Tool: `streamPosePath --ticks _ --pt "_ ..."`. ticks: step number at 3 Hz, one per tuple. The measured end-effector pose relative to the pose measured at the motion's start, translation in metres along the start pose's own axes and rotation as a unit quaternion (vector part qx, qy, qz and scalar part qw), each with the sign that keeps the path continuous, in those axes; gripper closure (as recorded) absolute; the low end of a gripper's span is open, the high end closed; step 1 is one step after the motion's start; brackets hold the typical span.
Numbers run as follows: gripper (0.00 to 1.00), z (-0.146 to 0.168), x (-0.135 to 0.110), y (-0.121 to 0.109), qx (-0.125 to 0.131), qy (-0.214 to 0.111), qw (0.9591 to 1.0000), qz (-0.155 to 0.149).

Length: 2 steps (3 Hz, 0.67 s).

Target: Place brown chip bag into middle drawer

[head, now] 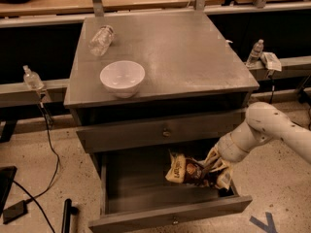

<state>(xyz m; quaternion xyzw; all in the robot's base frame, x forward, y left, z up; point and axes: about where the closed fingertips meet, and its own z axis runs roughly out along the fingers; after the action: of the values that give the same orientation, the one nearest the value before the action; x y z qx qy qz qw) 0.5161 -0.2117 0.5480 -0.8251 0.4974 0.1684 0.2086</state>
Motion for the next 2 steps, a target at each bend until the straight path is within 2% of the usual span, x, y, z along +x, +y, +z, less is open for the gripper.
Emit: streamPosePath --ticks 2 --pt "0.39 0.0166 0.0119 -0.0093 -0.009 -0.029 0.9995 0.003"
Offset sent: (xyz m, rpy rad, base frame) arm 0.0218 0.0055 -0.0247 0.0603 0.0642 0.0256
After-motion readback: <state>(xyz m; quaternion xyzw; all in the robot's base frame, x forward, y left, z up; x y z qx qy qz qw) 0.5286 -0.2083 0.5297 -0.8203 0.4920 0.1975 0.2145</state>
